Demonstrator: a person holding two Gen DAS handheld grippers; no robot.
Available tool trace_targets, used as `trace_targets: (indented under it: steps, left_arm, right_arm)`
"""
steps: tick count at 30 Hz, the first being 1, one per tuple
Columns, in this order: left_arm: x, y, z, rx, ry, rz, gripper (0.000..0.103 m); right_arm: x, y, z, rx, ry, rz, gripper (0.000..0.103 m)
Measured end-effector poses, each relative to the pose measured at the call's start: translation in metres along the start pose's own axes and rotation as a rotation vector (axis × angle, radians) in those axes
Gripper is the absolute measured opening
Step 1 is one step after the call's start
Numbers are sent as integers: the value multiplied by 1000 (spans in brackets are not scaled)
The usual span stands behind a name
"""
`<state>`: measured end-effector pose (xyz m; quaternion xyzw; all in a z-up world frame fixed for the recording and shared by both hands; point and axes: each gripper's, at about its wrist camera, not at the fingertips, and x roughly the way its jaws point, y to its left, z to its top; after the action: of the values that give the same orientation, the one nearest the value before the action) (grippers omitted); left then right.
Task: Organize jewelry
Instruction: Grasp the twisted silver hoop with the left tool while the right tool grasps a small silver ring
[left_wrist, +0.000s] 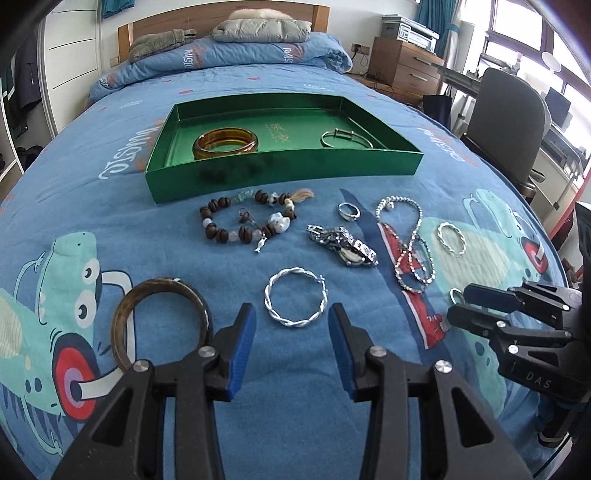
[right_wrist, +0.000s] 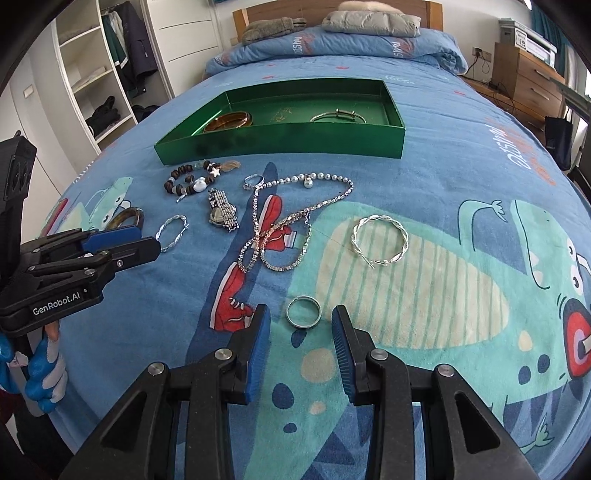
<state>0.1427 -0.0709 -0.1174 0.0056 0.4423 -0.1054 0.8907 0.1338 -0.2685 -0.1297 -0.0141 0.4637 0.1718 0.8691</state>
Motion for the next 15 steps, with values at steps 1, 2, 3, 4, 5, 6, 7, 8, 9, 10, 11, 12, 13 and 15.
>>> trace_targets:
  steps: [1, 2, 3, 4, 5, 6, 7, 8, 9, 10, 11, 12, 13, 15]
  left_arm:
    - [3, -1, 1, 2, 2, 6, 39]
    - [5, -1, 2, 3, 4, 14, 39]
    - [8, -1, 3, 4, 8, 20, 39]
    - [11, -1, 4, 2, 12, 21, 39]
    - [13, -2, 4, 2, 16, 20, 39]
    - [14, -2, 4, 4, 19, 22, 39]
    - [16, -3, 4, 8, 20, 23, 39]
    - [17, -4, 4, 10, 21, 24, 39]
    - [18, -4, 5, 11, 22, 23, 39]
    - [18, -4, 6, 11, 23, 21, 39]
    - [19, -5, 7, 14, 24, 22, 39]
    - [20, -5, 8, 16, 25, 24, 39]
    - [21, -5, 8, 15, 26, 24, 39]
    - [22, -4, 9, 6, 27, 20, 39]
  right_arm:
    - [2, 0, 0, 0, 0, 2, 34]
    - [3, -1, 0, -1, -1, 4, 33]
    - [3, -2, 0, -3, -2, 5, 33]
    - [4, -2, 0, -6, -2, 6, 31]
    - [4, -2, 1, -8, -1, 7, 30]
    - [4, -3, 1, -8, -1, 11, 30]
    - [5, -3, 1, -8, -2, 13, 30]
    - [5, -4, 1, -7, -3, 15, 30]
    - [6, -4, 1, -6, -3, 17, 30]
    - [6, -4, 1, -4, -4, 19, 30]
    - [6, -4, 1, -3, -5, 21, 29]
    - [6, -4, 1, -2, -6, 22, 29]
    - [7, -4, 1, -1, -7, 22, 28]
    - [7, -6, 1, 3, -8, 24, 23]
